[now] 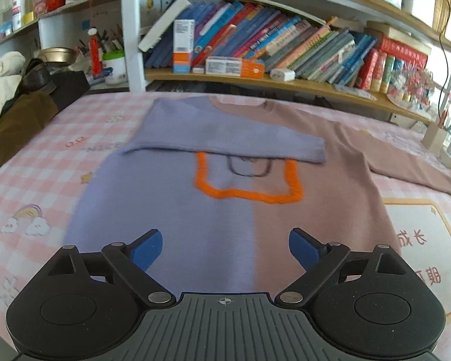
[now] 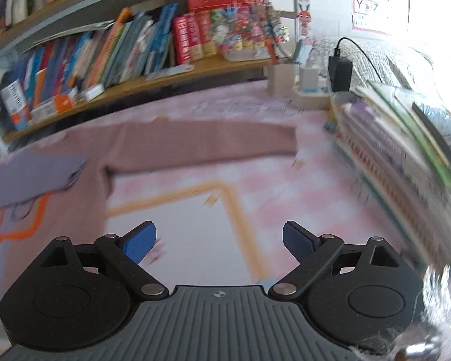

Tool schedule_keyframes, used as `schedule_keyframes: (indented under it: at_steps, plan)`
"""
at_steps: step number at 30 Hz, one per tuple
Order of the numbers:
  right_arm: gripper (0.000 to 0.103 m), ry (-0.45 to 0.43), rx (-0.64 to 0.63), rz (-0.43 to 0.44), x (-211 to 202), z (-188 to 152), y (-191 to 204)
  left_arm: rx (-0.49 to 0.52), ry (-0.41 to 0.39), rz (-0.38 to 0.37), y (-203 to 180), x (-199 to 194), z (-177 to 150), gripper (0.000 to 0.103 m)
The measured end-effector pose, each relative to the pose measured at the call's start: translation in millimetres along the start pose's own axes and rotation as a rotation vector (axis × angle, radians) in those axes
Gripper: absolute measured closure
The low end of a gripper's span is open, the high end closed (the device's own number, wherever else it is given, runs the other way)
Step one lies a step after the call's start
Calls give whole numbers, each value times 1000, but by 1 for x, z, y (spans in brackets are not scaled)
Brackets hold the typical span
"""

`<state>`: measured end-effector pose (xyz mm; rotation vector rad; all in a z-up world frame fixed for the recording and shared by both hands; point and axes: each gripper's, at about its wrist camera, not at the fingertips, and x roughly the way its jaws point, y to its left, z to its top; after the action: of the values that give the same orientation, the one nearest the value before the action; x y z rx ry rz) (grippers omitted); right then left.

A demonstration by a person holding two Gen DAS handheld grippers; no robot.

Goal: Fold clothes
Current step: 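Move the open right gripper to the pink sleeve cuff, then close the right gripper on the pink sleeve cuff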

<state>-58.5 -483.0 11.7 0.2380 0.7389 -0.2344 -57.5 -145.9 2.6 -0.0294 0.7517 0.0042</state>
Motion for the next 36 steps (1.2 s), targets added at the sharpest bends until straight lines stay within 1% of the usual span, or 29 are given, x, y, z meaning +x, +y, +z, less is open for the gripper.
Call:
schedule_keyframes:
  at_steps: [2,5,8,12,14,19,24,29,33,34,36]
  plan:
    - [12,13,-5,15,17,15,-18,3,12,23,-16,-1,-5,9]
    - [12,46,-22,34,45,35,-40,-2,43,68,-29,-6,-13,9]
    - [12,87,-27,33,72,53,-56,-30,75,124,-33,-11,-20,9]
    - [12,121,8,43,103,73,-76,-79,116,197,-35,-17,-26,9]
    - [12,134,31,52,112,78,-82,-79,127,214,-38,-18,-28,9]
    - [15,161,92,77,133,86,-93,-59,139,228,-48,-19,-28,9]
    - [18,148,107,113,144,91,-92,-65,153,255,-50,-20,-29,9]
    - [18,160,129,217,148,91,-76,-62,159,270,-53,-20,-27,9]
    - [18,202,179,352,147,87,-62,-48,156,272,-58,-19,-25,9]
    - [19,201,184,362,147,87,-61,-45,155,272,-58,-20,-25,9]
    - [19,186,197,348,149,89,-63,-37,151,271,-61,-20,-25,9]
